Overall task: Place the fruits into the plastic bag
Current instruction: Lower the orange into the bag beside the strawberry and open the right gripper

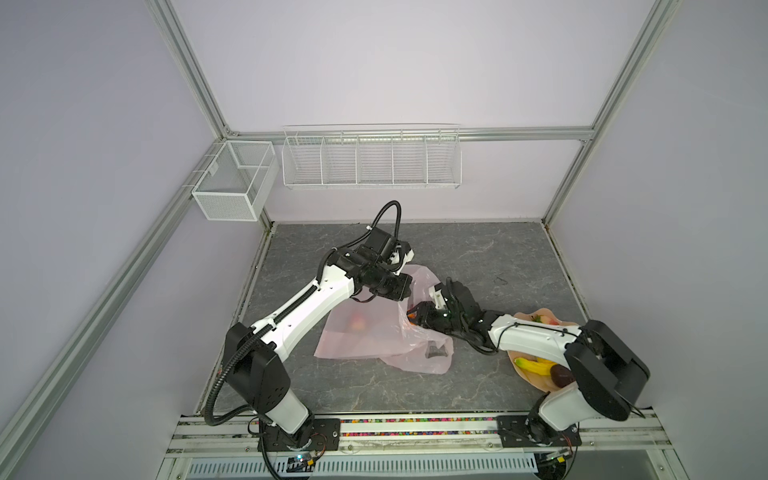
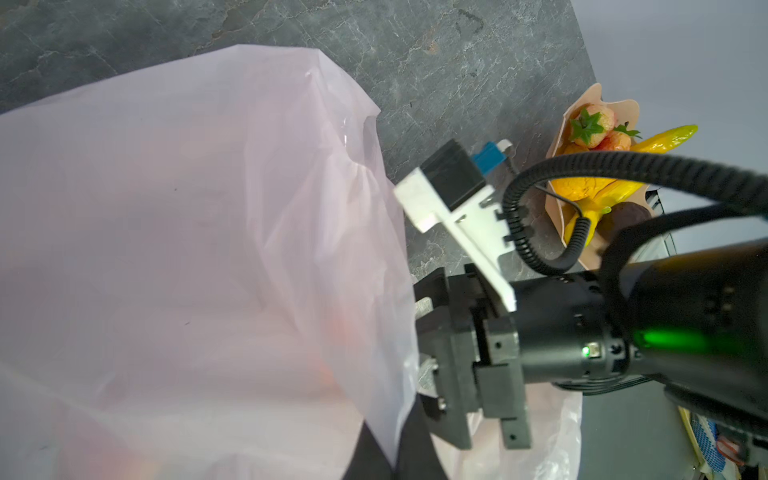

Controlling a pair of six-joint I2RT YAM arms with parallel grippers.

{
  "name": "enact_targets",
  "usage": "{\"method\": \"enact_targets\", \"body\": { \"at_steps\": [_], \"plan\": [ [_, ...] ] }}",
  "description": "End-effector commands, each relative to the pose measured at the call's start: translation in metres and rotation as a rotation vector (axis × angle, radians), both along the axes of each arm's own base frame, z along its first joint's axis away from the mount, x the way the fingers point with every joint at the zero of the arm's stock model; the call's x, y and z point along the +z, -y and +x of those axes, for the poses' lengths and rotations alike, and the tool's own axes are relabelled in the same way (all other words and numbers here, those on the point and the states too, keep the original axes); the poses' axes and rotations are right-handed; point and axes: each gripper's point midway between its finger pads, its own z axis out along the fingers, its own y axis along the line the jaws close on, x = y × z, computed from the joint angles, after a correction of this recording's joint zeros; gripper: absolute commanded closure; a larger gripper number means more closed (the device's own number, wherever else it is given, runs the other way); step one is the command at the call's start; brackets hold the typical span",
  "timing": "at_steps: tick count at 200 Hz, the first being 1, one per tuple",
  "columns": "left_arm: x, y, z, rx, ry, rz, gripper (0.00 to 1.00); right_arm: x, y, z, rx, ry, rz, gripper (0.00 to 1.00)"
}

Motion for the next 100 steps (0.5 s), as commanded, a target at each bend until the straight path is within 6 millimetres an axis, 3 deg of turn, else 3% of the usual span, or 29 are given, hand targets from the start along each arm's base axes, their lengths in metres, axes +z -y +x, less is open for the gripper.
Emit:
{"method": "enact_targets", "body": {
  "at_steps": [1,46,100],
  "plan": [
    [0.009,0.003,0.006,0.012,0.016,-0.014,1.0,0.011,-0.032,0.003,0.033,-0.005,0.078,0.7],
    [0.012,0.003,0.006,0.02,0.015,-0.025,1.0,-0.01,-0.068,0.009,0.071,-0.061,0.095,0.7],
    [0.013,0.002,0.004,0.022,0.016,-0.027,1.0,-0.042,-0.081,0.009,0.081,-0.139,-0.001,0.63]
  ]
}}
